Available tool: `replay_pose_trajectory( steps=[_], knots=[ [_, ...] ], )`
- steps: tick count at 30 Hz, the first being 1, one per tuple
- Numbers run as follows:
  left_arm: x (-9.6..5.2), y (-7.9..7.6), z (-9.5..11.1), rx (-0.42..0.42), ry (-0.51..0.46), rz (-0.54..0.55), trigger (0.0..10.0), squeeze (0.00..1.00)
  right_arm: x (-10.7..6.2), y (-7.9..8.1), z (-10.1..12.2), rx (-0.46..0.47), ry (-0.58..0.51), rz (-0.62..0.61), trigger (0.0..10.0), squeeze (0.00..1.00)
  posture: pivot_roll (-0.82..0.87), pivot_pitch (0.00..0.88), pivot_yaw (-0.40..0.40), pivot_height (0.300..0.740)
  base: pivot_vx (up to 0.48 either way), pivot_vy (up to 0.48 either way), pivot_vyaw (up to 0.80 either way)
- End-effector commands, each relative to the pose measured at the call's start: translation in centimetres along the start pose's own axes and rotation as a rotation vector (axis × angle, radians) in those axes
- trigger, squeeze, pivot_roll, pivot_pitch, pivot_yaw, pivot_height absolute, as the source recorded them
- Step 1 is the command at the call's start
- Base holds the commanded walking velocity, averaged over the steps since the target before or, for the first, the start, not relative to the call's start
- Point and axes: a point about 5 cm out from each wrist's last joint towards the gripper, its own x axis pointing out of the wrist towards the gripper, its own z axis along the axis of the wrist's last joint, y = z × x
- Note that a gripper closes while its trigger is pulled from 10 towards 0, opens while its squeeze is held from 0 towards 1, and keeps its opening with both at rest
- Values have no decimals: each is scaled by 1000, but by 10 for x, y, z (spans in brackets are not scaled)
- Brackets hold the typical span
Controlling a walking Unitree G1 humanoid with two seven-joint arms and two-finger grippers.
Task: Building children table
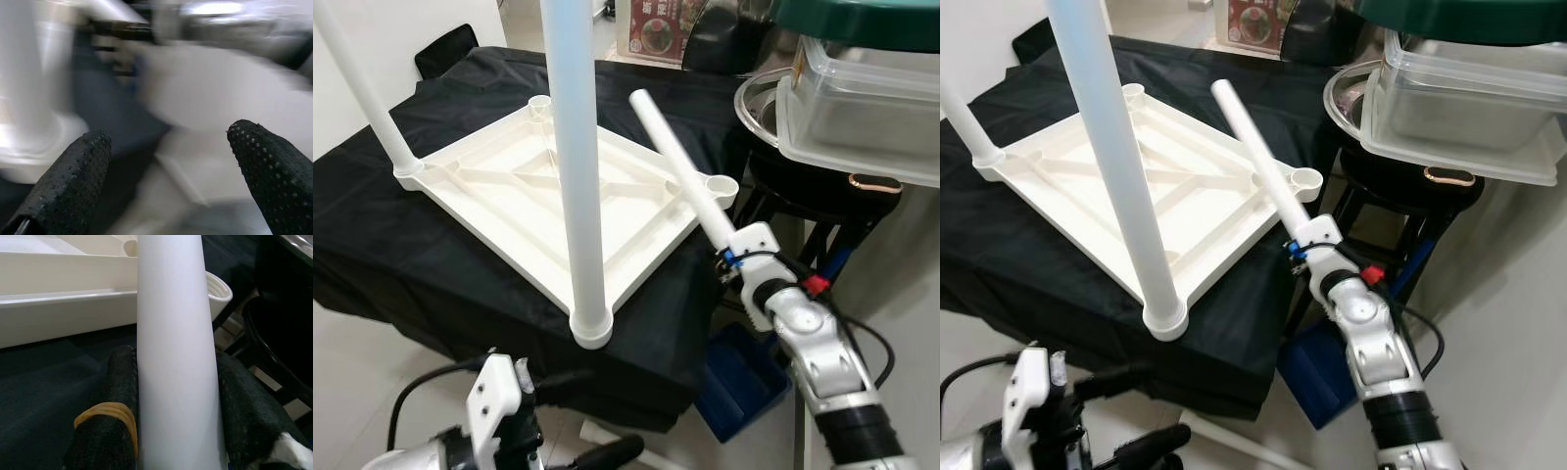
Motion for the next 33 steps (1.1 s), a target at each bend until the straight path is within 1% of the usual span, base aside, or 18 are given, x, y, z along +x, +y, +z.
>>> replay_pose_trajectory(
  steps=[1, 2, 5, 6, 7, 8, 11, 15, 17, 22, 23, 24, 25, 26, 28, 29, 31, 33],
  knots=[
    [5, 10, -6, 26, 27, 93, 10000, 0, 0, -2, 1, 7, -1, -12, 10000, 0, 0, 153, -53, 740, 0, 0, 0],
    [5, 10, -6, 26, 27, 93, 10000, 0, 0, -2, 1, 7, -1, -12, 10000, 0, 0, 153, -53, 740, 0, 0, 0],
    [28, 35, 3, 70, -48, 299, 10000, 0, 0, -1, 4, 12, -16, -16, 10000, 0, -3, 153, -56, 740, 0, 0, 0],
    [28, 35, 3, 70, -48, 299, 10000, 0, 0, -1, 4, 12, -16, -16, 10000, 0, -3, 153, -56, 740, 0, 0, 0],
    [36, 40, 6, 74, -67, 349, 10000, 0, 1, -1, 5, 14, -21, -16, 10000, 0, -4, 154, -58, 740, 0, 0, 0],
    [36, 40, 6, 74, -67, 349, 10000, 0, 1, -1, 5, 14, -21, -16, 10000, 0, -4, 154, -58, 740, 0, 0, 0],
    [58, 31, 10, 59, -119, 315, 10000, 0, 1, -1, 8, 20, -28, -21, 10000, 0, -9, 155, -53, 740, 0, 0, 0],
    [65, 28, 12, 74, -126, 307, 10000, 0, 1, -2, 8, 23, -29, -26, 10000, 0, -9, 154, -50, 740, 0, 0, 0],
    [63, 38, 13, 95, -127, 383, 10000, 0, 1, -3, 8, 27, -30, -26, 10000, 0, -10, 154, -48, 740, 0, 0, 0],
    [58, 46, 13, 114, -125, 451, 10000, 0, 1, -3, 8, 30, -30, -26, 10000, 0, -7, 155, -50, 740, 0, 0, 0],
    [50, 55, 12, 138, -113, 527, 10000, 0, 1, -4, 8, 32, -32, -24, 10000, 0, -6, 155, -50, 740, 0, 0, 0],
    [50, 55, 12, 138, -113, 527, 10000, 0, 1, -4, 8, 32, -32, -24, 10000, 0, -6, 155, -50, 740, 0, 0, 0],
    [43, 64, 12, 151, -110, 609, 10000, 0, 1, -3, 8, 35, -34, -22, 10000, 0, -3, 155, -51, 740, 0, 0, 0],
    [43, 64, 12, 151, -110, 609, 10000, 0, 1, -3, 8, 35, -34, -22, 10000, 0, -3, 155, -51, 740, 0, 0, 0],
    [25, 84, 10, 177, -90, 811, 10000, 0, 1, -2, 8, 39, -37, -14, 10000, 0, -2, 156, -49, 740, 0, 0, 0],
    [25, 84, 10, 177, -90, 811, 10000, 0, 1, -2, 8, 39, -37, -14, 10000, 0, -2, 156, -49, 740, 0, 0, 0],
    [7, 98, 9, 205, -74, 964, 10000, 0, 1, 0, 9, 44, -41, -3, 10000, 0, 1, 158, -49, 740, 0, 0, 0],
    [1, 102, 9, 214, -72, 1005, 10000, 0, 1, 0, 9, 46, -43, 0, 10000, 0, 1, 158, -49, 740, 0, 0, 0]
  ],
)
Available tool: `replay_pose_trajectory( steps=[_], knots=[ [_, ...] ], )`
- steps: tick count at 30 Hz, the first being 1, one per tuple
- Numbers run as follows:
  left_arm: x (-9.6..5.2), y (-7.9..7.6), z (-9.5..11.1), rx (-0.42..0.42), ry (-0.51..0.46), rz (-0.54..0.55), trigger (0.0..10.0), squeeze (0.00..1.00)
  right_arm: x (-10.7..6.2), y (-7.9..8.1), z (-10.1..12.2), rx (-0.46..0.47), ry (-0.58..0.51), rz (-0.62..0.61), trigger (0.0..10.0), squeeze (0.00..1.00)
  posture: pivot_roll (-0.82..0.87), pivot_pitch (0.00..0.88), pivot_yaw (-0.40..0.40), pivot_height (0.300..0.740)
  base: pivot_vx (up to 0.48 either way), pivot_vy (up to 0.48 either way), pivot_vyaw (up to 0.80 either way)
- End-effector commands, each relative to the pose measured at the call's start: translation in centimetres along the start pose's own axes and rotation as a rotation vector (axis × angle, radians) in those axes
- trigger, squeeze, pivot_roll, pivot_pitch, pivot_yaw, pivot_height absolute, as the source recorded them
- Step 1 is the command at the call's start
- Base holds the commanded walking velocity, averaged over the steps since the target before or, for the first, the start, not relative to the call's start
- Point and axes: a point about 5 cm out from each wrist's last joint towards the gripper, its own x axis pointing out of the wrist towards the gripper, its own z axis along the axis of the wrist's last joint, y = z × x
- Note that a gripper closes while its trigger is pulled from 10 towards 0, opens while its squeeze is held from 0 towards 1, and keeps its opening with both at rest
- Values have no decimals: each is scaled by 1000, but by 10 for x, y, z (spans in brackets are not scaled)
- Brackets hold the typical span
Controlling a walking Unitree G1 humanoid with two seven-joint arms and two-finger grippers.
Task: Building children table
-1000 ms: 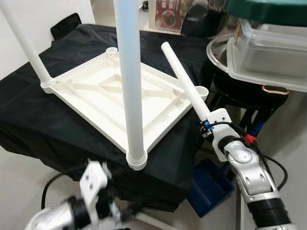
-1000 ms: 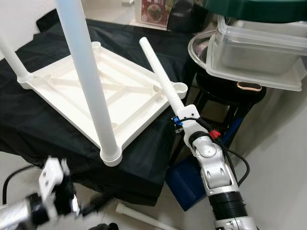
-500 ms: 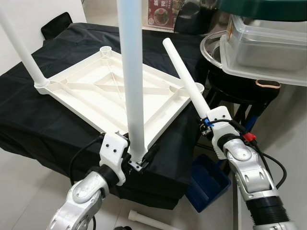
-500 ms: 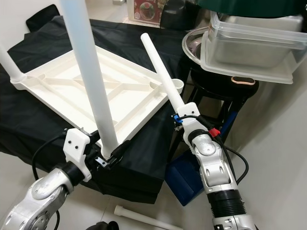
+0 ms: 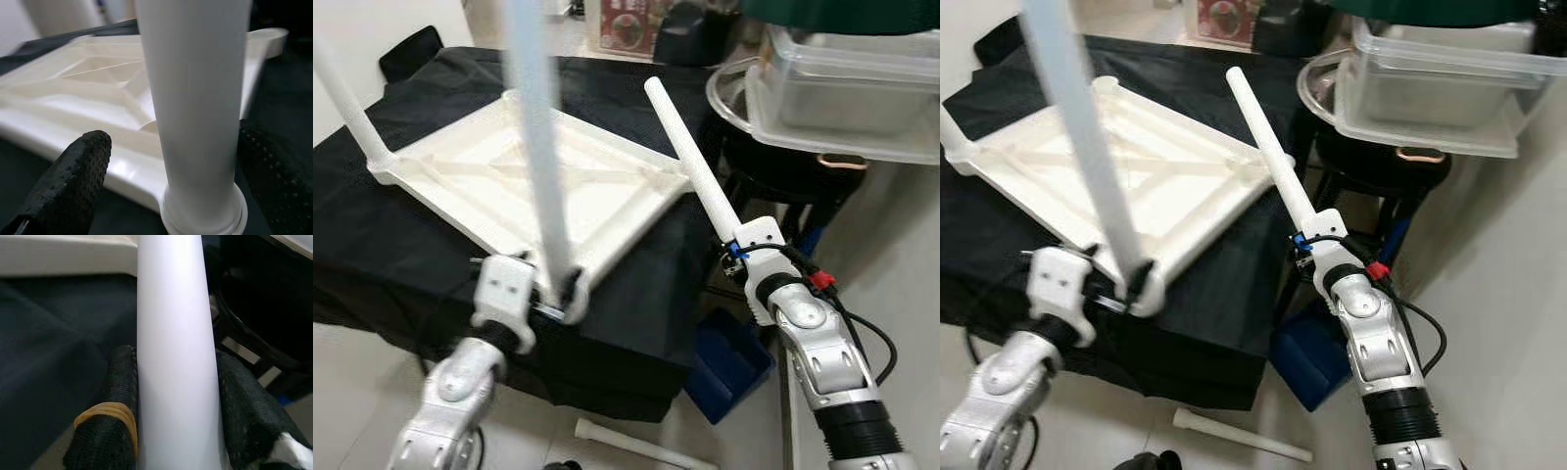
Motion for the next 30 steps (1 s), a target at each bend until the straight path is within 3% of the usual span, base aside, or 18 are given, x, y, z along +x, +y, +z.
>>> replay_pose_trajectory(
  steps=[1, 4, 8, 9, 13, 17, 19, 23, 30],
  knots=[
    [-3, 20, -8, 50, 36, 120, 10000, 0, -1, 1, 6, 15, -30, 9, 10000, 0, 0, 158, -48, 740, 0, 0, 0],
    [-6, 38, -6, 94, 37, 230, 10000, 0, -1, 1, 5, 14, -28, 11, 10000, 0, 3, 161, -49, 740, 0, 0, 0],
    [-10, 51, -6, 122, 51, 302, 10000, 0, -1, 0, 4, 13, -25, 11, 10000, 0, 7, 163, -51, 740, 0, 0, 0],
    [-15, 63, -7, 154, 66, 378, 10000, 0, -1, 0, 4, 13, -23, 11, 10000, 0, 12, 164, -50, 740, 0, 0, 0],
    [-22, 78, -8, 184, 82, 464, 10000, 0, -1, 1, 3, 13, -20, 13, 10000, 0, 16, 166, -49, 740, 0, 0, 0],
    [-37, 107, -9, 241, 116, 625, 10000, 0, -1, 5, 3, 21, -21, 36, 10000, 0, 22, 170, -51, 740, 0, 0, 0],
    [-37, 107, -9, 241, 116, 625, 10000, 0, -1, 5, 3, 21, -21, 36, 10000, 0, 22, 170, -51, 740, 0, 0, 0],
    [-43, 131, 2, 298, 91, 742, 10000, 0, -2, 13, 4, 27, -29, 82, 10000, 0, 21, 170, -48, 740, 0, 0, 0],
    [-37, 131, 13, 293, 29, 733, 10000, 0, -2, 15, 5, 26, -34, 97, 10000, 0, 15, 167, -47, 740, 0, 0, 0]
  ],
)
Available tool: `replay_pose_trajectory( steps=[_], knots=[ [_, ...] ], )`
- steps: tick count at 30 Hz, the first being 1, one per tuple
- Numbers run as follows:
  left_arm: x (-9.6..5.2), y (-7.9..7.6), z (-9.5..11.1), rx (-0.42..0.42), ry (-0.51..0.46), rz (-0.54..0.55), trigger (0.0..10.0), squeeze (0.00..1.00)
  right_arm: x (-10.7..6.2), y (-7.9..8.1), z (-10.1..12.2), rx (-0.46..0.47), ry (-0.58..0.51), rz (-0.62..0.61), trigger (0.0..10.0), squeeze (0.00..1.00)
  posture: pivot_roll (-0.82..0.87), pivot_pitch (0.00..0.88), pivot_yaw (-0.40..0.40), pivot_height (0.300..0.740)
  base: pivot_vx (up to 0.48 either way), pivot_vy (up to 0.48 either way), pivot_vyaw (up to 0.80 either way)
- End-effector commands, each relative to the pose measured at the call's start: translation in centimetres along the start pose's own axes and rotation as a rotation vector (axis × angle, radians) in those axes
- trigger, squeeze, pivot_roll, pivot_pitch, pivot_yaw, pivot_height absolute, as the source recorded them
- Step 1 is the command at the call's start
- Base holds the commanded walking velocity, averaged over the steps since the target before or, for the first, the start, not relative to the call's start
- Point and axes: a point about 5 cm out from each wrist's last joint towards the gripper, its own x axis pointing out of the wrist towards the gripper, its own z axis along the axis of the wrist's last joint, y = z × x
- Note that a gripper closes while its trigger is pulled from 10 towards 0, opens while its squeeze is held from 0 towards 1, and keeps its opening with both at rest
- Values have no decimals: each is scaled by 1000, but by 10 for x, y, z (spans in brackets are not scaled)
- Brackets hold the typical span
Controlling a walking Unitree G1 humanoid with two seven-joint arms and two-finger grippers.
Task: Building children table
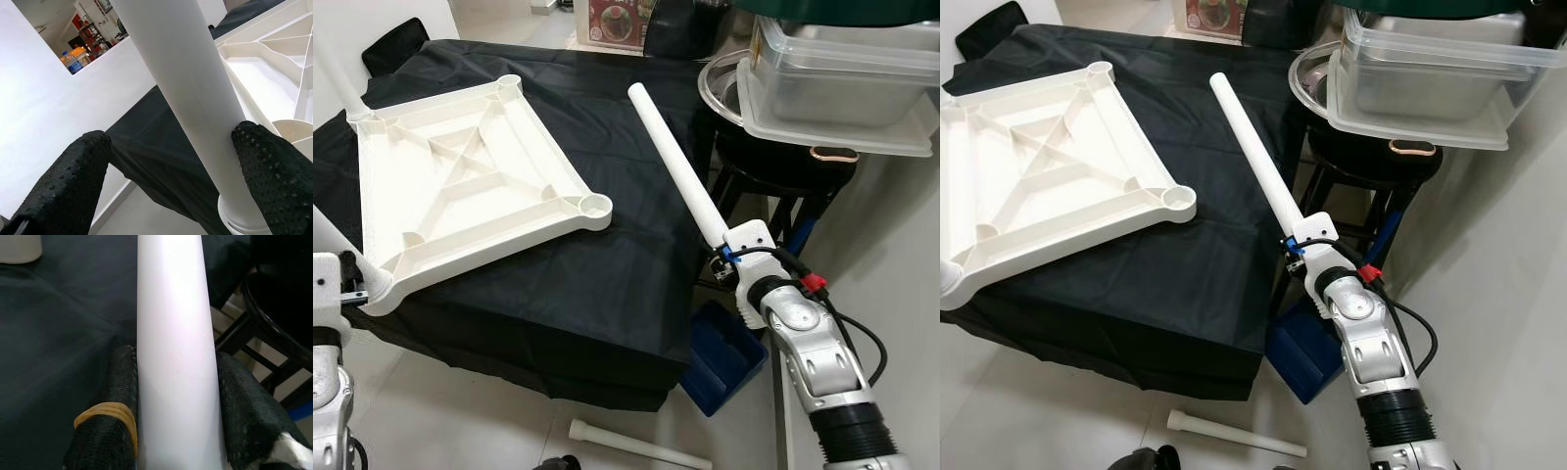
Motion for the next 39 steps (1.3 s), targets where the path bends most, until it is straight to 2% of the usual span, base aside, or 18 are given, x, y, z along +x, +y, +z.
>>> replay_pose_trajectory(
  steps=[1, 3, 5, 11, 13, 15, 16, 18, 21, 23, 25, 28, 29, 32, 34, 35, 37, 39],
  knots=[
    [3, 4, 4, 7, -26, 20, 10000, 0, -2, 2, 3, 10, -22, 13, 10000, 0, 15, 167, -47, 740, 0, 0, 0],
    [0, -12, 18, -57, -95, -76, 10000, 0, -2, 4, 4, 11, -30, 26, 10000, 0, 16, 163, -49, 740, 0, 0, 0],
    [-2, -17, 22, -75, -114, -105, 10000, 0, -2, 5, 5, 12, -35, 32, 10000, 0, 15, 162, -49, 740, 0, 0, 0],
    [-3, -16, 22, -76, -114, -102, 10000, 0, -2, 5, 6, 12, -41, 39, 10000, 0, 20, 159, -50, 740, 0, 0, 0],
    [-3, -11, 19, -58, -101, -78, 10000, 0, -1, 6, 6, 11, -43, 43, 10000, 0, 21, 160, -51, 740, 0, 0, 0],
    [-6, 18, 4, -47, -30, 42, 10000, 0, 0, 8, 6, 6, -45, 58, 10000, 0, 33, 162, -54, 740, 0, 0, 0],
    [-6, 18, 4, -47, -30, 42, 10000, 0, 0, 8, 6, 6, -45, 58, 10000, 0, 33, 162, -54, 740, 0, 0, 0],
    [-12, 38, -7, -89, 27, 117, 10000, 0, 0, 9, 5, 2, -43, 67, 10000, 0, 41, 165, -57, 740, 0, 0, 0],
    [-12, 38, -7, -89, 27, 117, 10000, 0, 0, 9, 5, 2, -43, 67, 10000, 0, 41, 165, -57, 740, 0, 0, 0],
    [-23, 50, -18, -167, 71, 139, 10000, 0, -1, 9, 4, -1, -44, 78, 10000, 0, 52, 169, -56, 740, 0, 0, 0],
    [-38, 45, -22, -250, 83, 64, 10000, 0, -1, 10, 5, 2, -59, 96, 10000, 0, 56, 170, -57, 740, 0, 0, 0],
    [-67, -3, -14, -375, 75, -331, 10000, 0, -3, 18, 14, 38, -135, 178, 10000, 0, 66, 173, -53, 740, 0, 0, 465],
    [-74, -13, -13, -406, 79, -415, 10000, 0, -4, 19, 15, 42, -145, 191, 10000, 0, 66, 173, -53, 740, 0, 0, 800],
    [-84, -24, -9, -463, 91, -520, 10000, 0, -4, 22, 19, 50, -166, 206, 10000, 0, 61, 171, -52, 740, 0, 0, 796],
    [-109, -49, 8, -508, 52, -806, 10000, 0, -5, 26, 27, 78, -213, 239, 10000, 0, 60, 167, -50, 740, 0, 0, 794],
    [-109, -49, 8, -508, 52, -806, 10000, 0, -5, 26, 27, 78, -213, 239, 10000, 0, 60, 167, -50, 740, 0, 0, 794],
    [-121, -61, 18, -551, 36, -960, 10000, 0, -6, 29, 32, 98, -243, 267, 10000, 0, 58, 165, -50, 740, 0, 0, 794],
    [-121, -67, 22, -550, 19, -996, 10000, 0, -6, 31, 34, 107, -256, 276, 10000, 0, 53, 161, -49, 740, 0, 0, 794]
  ],
)
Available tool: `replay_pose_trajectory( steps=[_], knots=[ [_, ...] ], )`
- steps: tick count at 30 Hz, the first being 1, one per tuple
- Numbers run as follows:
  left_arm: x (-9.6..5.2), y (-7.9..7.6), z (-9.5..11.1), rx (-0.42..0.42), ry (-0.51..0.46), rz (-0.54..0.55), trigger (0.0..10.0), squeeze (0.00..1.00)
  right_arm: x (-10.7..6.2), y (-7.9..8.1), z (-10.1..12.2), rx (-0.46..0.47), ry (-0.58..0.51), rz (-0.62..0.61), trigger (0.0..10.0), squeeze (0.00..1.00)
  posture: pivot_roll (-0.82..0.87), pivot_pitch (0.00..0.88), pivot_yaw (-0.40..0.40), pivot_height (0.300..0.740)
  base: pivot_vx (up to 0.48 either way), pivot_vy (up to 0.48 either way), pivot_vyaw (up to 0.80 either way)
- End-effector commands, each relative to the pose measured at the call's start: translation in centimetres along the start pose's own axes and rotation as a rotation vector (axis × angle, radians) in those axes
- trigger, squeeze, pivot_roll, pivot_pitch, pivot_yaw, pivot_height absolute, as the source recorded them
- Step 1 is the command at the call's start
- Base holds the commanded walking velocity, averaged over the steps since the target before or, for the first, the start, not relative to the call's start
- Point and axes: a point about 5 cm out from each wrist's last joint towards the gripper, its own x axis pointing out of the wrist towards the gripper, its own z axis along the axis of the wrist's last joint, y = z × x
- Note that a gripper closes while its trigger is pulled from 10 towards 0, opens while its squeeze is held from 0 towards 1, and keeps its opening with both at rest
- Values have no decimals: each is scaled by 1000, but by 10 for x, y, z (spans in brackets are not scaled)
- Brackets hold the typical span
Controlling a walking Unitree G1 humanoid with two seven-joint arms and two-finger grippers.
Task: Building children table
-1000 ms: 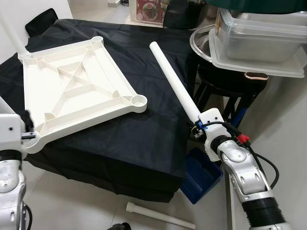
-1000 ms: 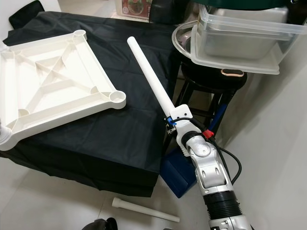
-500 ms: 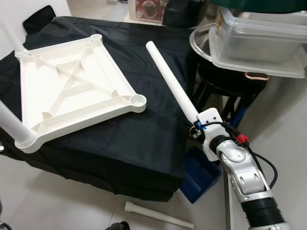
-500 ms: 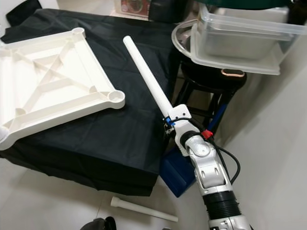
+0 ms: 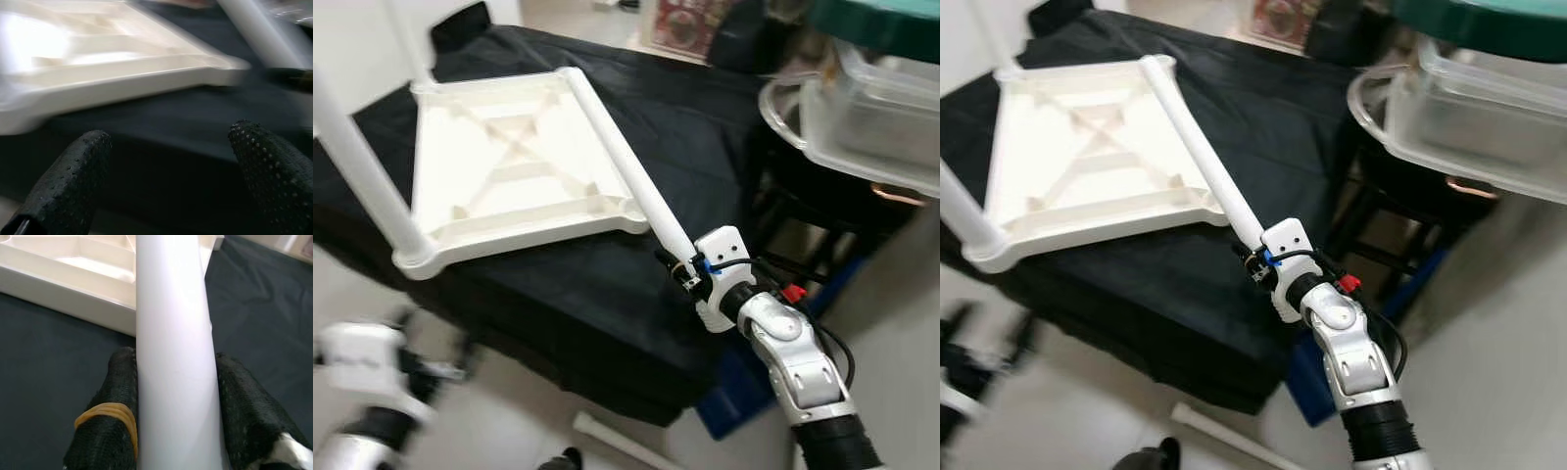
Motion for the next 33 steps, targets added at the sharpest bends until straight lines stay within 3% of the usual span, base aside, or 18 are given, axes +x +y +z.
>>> replay_pose_trajectory(
  steps=[1, 3, 11, 16, 26, 33],
  knots=[
    [1, 0, 1, 14, 12, -21, 10000, 0, 4, 12, 7, 28, -52, 52, 10000, 0, 53, 161, -49, 740, 0, 0, 794],
    [21, -5, 4, 33, -20, -47, 10000, 0, 6, 13, 14, 89, -95, 53, 10000, 0, 47, 155, -49, 740, 0, 0, 794],
    [52, -13, 0, 50, -61, -74, 10000, 0, 10, 10, 24, 162, -143, 32, 10000, 0, 19, 138, -44, 740, 0, 0, 794],
    [76, -32, 4, 34, -105, -137, 10000, 0, 8, -1, 27, 228, -162, -30, 10000, 0, 2, 123, -36, 740, 0, 0, 476],
    [87, -35, 10, 17, -152, -139, 10000, 0, 9, -6, 33, 264, -179, -47, 10000, 0, -6, 115, -38, 740, 0, 0, 0],
    [88, -32, 14, 6, -171, -124, 10000, 0, 10, -1, 35, 265, -182, -34, 10000, 0, -8, 119, -39, 740, 0, -453, 0]
  ],
)
